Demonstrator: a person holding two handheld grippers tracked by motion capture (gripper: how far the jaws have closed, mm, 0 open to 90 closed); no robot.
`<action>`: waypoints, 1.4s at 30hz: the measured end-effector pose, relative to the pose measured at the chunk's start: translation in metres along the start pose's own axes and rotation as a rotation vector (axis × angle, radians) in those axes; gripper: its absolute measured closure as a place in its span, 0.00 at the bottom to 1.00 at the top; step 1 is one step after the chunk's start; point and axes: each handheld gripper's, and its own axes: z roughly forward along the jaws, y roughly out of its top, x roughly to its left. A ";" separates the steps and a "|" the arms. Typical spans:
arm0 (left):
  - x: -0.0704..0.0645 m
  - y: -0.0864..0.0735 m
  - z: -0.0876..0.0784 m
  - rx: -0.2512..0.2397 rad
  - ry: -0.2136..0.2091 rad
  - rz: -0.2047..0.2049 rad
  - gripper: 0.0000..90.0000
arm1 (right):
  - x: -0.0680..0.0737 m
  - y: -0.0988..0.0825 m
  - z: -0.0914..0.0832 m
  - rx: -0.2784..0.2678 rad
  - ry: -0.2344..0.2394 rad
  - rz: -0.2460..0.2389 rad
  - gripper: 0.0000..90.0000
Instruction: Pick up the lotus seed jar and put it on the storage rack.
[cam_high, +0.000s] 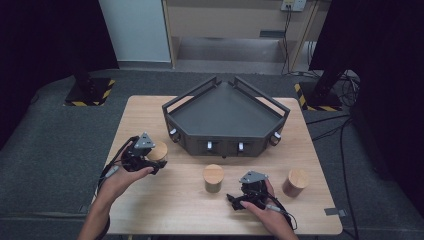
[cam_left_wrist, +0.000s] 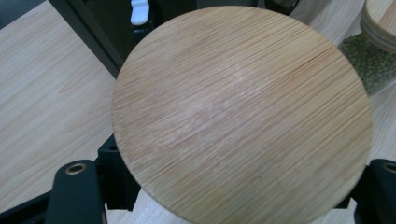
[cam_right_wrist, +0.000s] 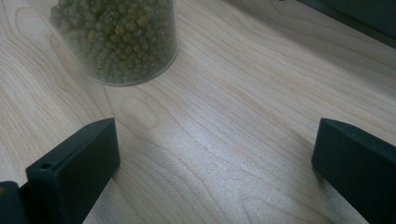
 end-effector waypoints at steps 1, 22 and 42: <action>0.000 0.002 0.000 0.002 0.000 0.002 0.27 | 0.000 0.000 0.000 0.000 0.000 0.000 0.01; 0.002 0.039 -0.003 -0.002 -0.033 0.034 0.27 | 0.000 0.000 0.000 0.000 0.000 0.000 0.01; 0.004 0.068 -0.009 0.004 -0.048 0.038 0.27 | 0.000 0.000 0.000 0.000 0.000 0.000 0.01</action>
